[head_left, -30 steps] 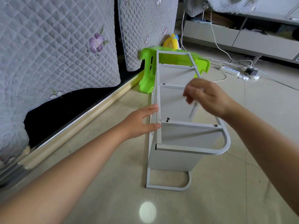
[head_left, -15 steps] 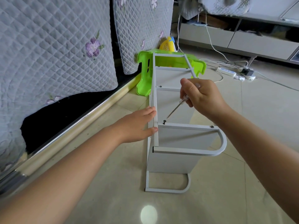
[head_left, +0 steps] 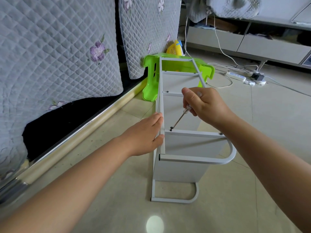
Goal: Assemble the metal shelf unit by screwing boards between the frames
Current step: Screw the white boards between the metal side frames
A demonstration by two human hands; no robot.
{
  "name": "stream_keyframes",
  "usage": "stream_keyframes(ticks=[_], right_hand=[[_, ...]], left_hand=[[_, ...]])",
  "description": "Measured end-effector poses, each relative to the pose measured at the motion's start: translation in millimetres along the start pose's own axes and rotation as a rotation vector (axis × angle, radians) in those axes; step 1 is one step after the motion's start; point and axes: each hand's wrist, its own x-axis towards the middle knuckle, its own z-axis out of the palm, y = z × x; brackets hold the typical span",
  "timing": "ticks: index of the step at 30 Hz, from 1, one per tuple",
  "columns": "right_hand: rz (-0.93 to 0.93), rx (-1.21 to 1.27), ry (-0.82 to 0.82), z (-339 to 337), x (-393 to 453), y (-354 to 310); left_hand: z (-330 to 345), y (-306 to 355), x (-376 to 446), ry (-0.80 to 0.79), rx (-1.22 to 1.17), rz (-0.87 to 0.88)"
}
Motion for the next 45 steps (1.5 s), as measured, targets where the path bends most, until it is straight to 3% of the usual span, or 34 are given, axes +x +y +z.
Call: stream_keyframes(ticks=[23, 28, 33, 36, 39, 42, 45], right_hand=[[0.091, -0.073, -0.027, 5, 1, -13], [0.134, -0.16, 0.046, 12, 10, -21], [0.073, -0.243, 0.169, 14, 8, -20], [-0.122, -0.416, 0.197, 14, 6, -19], [-0.161, -0.692, 0.037, 3, 7, -28], [-0.067, -0.637, -0.217, -15, 9, -39], [-0.034, -0.647, -0.349, -21, 10, -46]], left_hand=[[7, -3, 0, 0.024, -0.035, 0.012], [8, -4, 1, 0.034, -0.06, 0.014], [8, -4, 1, 0.019, -0.061, 0.009], [6, -3, 1, 0.017, -0.067, 0.007], [6, -3, 1, 0.03, -0.072, 0.007], [5, -3, 0, 0.029, -0.064, 0.006], [0, -3, 1, 0.003, -0.059, -0.006]])
